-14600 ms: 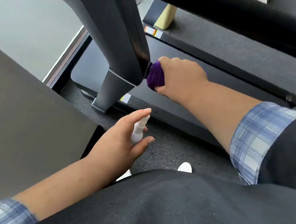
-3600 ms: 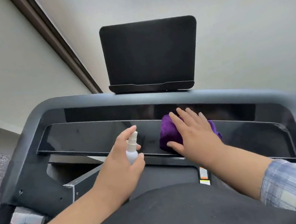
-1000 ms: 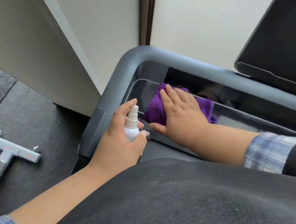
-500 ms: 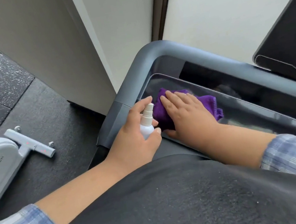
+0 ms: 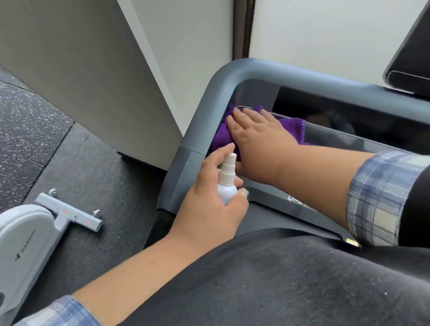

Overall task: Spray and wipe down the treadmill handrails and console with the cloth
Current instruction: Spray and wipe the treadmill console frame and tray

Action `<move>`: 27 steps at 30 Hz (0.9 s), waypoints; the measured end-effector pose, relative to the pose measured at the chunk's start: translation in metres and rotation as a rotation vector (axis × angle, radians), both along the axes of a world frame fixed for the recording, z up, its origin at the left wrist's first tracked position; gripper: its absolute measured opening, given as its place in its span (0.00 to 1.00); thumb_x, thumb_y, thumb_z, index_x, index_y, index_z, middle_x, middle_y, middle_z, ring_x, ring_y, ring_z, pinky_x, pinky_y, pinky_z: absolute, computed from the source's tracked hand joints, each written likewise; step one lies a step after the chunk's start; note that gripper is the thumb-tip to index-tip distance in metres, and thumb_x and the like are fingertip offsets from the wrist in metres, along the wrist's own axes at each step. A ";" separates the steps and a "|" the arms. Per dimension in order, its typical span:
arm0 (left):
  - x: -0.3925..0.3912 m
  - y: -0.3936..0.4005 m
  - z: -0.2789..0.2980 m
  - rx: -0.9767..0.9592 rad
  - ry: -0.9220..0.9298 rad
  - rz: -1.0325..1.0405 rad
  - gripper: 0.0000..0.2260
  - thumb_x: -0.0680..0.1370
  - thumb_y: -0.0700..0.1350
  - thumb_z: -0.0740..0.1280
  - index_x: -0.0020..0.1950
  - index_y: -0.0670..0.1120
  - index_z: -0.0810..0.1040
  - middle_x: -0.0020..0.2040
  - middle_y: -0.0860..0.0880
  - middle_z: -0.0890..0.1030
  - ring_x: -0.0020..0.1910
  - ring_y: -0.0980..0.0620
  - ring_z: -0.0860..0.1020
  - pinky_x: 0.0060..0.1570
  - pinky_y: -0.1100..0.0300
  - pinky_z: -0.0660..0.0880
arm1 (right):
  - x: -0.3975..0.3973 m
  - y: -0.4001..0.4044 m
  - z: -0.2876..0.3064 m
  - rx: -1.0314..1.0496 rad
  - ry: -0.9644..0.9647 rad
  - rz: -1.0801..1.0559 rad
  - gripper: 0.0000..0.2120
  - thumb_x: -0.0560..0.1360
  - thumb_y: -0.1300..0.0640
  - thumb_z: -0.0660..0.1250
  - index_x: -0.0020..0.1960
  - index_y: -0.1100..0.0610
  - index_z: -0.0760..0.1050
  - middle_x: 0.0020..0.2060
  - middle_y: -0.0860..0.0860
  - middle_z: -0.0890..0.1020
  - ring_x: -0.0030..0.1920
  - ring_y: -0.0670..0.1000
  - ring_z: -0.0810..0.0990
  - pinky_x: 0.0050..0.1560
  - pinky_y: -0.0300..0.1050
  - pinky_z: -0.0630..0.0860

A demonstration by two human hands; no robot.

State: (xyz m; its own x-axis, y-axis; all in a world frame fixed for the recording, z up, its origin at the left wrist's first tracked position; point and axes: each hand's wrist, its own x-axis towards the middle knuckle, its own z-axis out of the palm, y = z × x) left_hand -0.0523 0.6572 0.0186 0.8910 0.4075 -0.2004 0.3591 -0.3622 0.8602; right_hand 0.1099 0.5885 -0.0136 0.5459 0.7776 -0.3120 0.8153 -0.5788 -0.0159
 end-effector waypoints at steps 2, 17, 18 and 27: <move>0.003 -0.002 -0.002 0.013 0.003 -0.007 0.30 0.76 0.43 0.69 0.62 0.73 0.59 0.49 0.59 0.78 0.50 0.67 0.76 0.45 0.80 0.66 | -0.006 -0.005 -0.006 -0.016 -0.038 0.080 0.40 0.77 0.38 0.55 0.81 0.57 0.47 0.81 0.55 0.51 0.80 0.56 0.50 0.79 0.55 0.48; 0.019 -0.006 0.010 0.022 -0.030 -0.120 0.31 0.76 0.43 0.69 0.61 0.77 0.60 0.49 0.58 0.78 0.49 0.64 0.76 0.46 0.77 0.69 | -0.003 -0.038 -0.001 0.052 0.132 -0.011 0.36 0.79 0.40 0.60 0.81 0.50 0.50 0.81 0.50 0.52 0.80 0.51 0.50 0.78 0.49 0.47; 0.018 -0.004 0.011 0.032 -0.029 -0.117 0.32 0.76 0.43 0.69 0.60 0.78 0.59 0.49 0.59 0.78 0.49 0.65 0.76 0.46 0.78 0.68 | -0.001 -0.035 -0.001 0.057 0.138 -0.040 0.37 0.79 0.37 0.57 0.82 0.52 0.50 0.81 0.51 0.52 0.80 0.52 0.50 0.78 0.50 0.46; 0.008 0.008 0.014 0.089 0.028 -0.109 0.34 0.76 0.44 0.69 0.56 0.83 0.57 0.47 0.60 0.78 0.46 0.62 0.77 0.44 0.75 0.70 | 0.015 -0.004 0.000 0.064 0.075 -0.115 0.36 0.79 0.37 0.46 0.81 0.54 0.49 0.81 0.53 0.51 0.80 0.55 0.47 0.78 0.62 0.44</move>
State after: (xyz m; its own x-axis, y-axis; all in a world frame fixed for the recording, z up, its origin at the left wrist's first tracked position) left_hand -0.0442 0.6652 0.0328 0.9253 0.3262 -0.1934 0.3372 -0.4744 0.8131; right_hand 0.1248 0.5842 -0.0132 0.6091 0.7313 -0.3069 0.7391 -0.6638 -0.1147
